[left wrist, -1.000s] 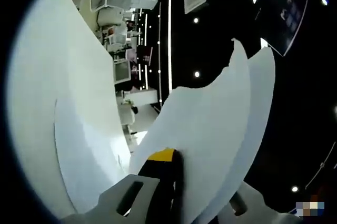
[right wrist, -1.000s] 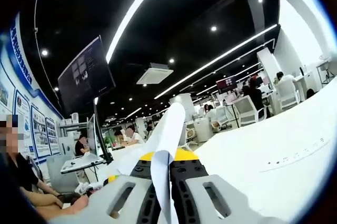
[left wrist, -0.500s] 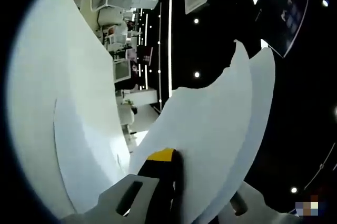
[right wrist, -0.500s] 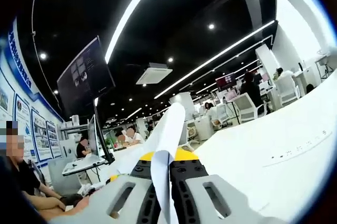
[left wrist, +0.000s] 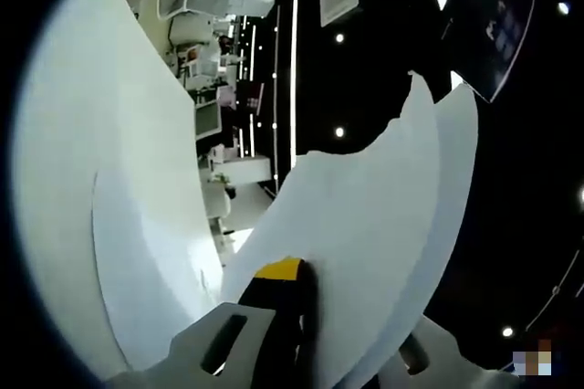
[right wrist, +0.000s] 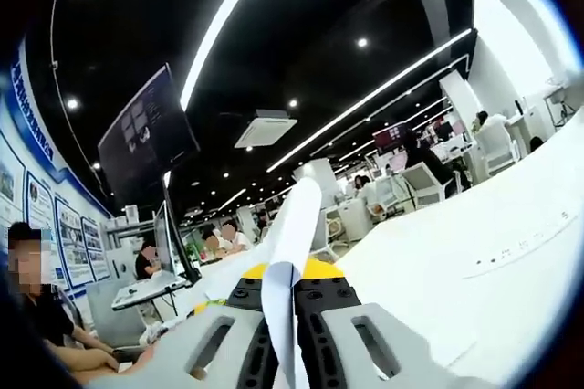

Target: Organize the stack of printing papers by aligning and flattening the scattered papers on the table

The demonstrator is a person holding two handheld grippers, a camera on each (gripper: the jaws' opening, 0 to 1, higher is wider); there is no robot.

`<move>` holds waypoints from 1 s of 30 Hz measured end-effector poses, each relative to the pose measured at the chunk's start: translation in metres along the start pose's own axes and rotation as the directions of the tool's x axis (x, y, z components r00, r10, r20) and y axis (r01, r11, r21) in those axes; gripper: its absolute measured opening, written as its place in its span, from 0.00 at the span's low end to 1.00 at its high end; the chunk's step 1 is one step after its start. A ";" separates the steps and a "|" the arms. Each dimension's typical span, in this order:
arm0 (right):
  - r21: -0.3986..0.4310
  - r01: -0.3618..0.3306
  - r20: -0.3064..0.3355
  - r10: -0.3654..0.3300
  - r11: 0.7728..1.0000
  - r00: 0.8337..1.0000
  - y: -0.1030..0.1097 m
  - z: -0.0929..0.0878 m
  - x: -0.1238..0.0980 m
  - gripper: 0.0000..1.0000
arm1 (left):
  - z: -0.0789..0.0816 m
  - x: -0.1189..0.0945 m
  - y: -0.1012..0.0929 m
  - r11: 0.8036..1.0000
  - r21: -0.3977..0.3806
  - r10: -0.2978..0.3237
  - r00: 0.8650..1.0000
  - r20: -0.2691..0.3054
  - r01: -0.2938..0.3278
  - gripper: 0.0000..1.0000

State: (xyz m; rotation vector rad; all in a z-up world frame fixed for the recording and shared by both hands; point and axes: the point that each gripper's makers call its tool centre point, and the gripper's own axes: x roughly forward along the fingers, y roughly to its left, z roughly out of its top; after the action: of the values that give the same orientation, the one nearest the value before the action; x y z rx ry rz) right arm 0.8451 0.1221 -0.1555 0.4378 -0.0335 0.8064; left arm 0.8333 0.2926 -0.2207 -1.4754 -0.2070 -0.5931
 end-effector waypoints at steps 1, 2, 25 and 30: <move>0.005 0.004 0.004 -0.004 1.000 1.000 0.000 0.000 0.000 0.00 | 0.000 0.000 0.000 1.000 0.000 -0.001 1.000 0.002 0.001 0.11; 0.012 0.006 0.007 -0.006 1.000 1.000 -0.001 0.001 -0.001 0.00 | 0.001 0.000 0.000 1.000 0.002 -0.002 1.000 0.004 0.002 0.11; 0.220 0.034 0.022 -0.039 0.975 0.999 -0.003 -0.015 -0.001 0.00 | 0.005 -0.001 -0.008 0.999 0.013 -0.035 0.999 0.026 0.035 0.16; 0.233 0.052 0.042 -0.064 0.971 0.997 -0.006 -0.013 -0.005 0.00 | 0.003 -0.001 -0.010 0.999 0.035 -0.038 0.999 0.023 0.038 0.16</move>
State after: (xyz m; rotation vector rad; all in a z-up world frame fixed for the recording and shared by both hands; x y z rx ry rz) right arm 0.8437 0.1200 -0.1704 0.6766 0.0282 0.7443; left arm 0.8286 0.2962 -0.2119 -1.4483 -0.2627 -0.6004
